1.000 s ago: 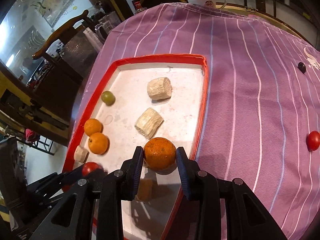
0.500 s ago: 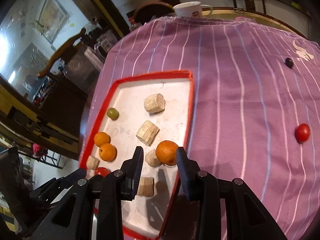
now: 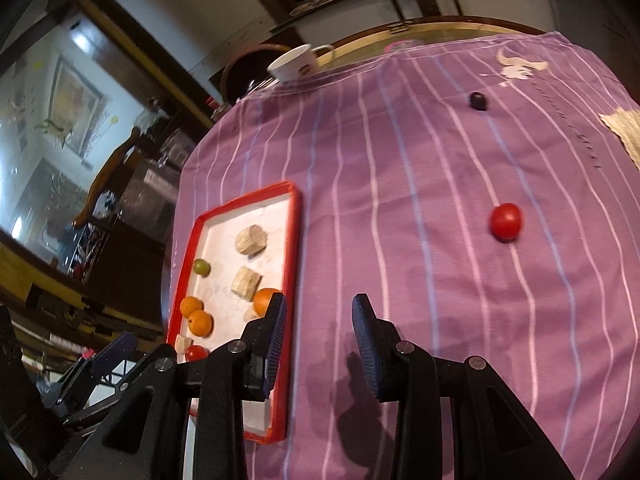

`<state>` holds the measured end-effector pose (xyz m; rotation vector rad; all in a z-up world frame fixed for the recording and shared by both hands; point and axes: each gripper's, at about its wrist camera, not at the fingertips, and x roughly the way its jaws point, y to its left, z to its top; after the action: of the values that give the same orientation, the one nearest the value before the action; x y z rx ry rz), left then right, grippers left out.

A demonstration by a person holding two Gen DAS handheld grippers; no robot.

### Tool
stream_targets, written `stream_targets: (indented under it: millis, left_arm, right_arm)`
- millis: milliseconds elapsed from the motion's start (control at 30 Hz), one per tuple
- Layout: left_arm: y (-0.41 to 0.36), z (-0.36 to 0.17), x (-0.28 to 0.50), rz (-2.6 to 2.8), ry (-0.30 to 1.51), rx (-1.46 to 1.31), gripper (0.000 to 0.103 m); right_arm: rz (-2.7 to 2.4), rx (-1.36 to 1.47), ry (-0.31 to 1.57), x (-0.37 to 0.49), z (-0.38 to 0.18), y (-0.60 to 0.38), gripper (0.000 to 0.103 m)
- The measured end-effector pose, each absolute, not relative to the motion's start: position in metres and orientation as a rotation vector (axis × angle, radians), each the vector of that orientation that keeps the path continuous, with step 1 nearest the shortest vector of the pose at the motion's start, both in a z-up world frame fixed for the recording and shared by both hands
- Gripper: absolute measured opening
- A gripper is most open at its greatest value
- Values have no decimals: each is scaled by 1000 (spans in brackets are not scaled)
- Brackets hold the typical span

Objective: Organize fruits
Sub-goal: 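Move both tools toward the last red tomato and dark berry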

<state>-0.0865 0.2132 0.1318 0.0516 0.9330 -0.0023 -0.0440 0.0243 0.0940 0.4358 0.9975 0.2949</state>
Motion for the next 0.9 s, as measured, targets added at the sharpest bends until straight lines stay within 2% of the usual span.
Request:
stream_targets:
  millis: [900]
  left_arm:
    - [192, 125, -94, -15, 976, 65, 68]
  right_arm:
    - [263, 454, 1021, -64, 90, 1, 39]
